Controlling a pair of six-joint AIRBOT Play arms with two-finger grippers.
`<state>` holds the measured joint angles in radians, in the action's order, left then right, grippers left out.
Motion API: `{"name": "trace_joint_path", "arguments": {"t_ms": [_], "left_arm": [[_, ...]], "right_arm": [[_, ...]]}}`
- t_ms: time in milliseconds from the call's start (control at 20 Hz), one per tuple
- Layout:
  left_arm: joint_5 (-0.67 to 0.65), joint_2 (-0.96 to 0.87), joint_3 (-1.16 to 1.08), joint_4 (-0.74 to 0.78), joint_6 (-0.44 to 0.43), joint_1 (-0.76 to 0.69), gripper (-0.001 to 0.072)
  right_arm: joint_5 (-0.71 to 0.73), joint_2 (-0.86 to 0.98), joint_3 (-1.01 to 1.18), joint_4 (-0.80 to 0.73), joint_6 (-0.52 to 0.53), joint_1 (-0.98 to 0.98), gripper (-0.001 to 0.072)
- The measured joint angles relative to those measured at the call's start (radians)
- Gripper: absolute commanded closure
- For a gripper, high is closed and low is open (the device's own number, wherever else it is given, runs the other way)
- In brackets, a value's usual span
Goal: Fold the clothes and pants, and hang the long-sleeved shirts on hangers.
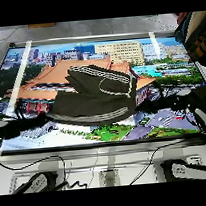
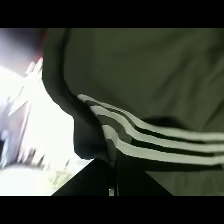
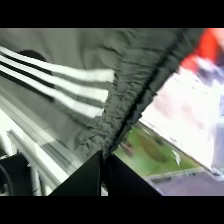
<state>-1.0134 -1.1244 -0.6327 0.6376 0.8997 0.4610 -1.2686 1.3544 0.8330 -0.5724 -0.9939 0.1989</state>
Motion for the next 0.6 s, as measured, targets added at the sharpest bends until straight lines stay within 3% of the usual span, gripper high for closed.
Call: {"name": "trace_joint_path", "arguments": {"t_ms": [350, 600], "left_arm": [[0.029, 0.36, -0.325, -0.15, -0.067, 0.0, 0.07], [0.342, 0.657, -0.467, -0.168, -0.075, 0.0, 0.0701]], "right_arm": [[0.001, -0.377, 0.246, 0.07, -0.011, -0.04, 0.0695], [0.177, -0.61, 0.41, 0.151, -0.134, -0.166, 0.0695]]}}
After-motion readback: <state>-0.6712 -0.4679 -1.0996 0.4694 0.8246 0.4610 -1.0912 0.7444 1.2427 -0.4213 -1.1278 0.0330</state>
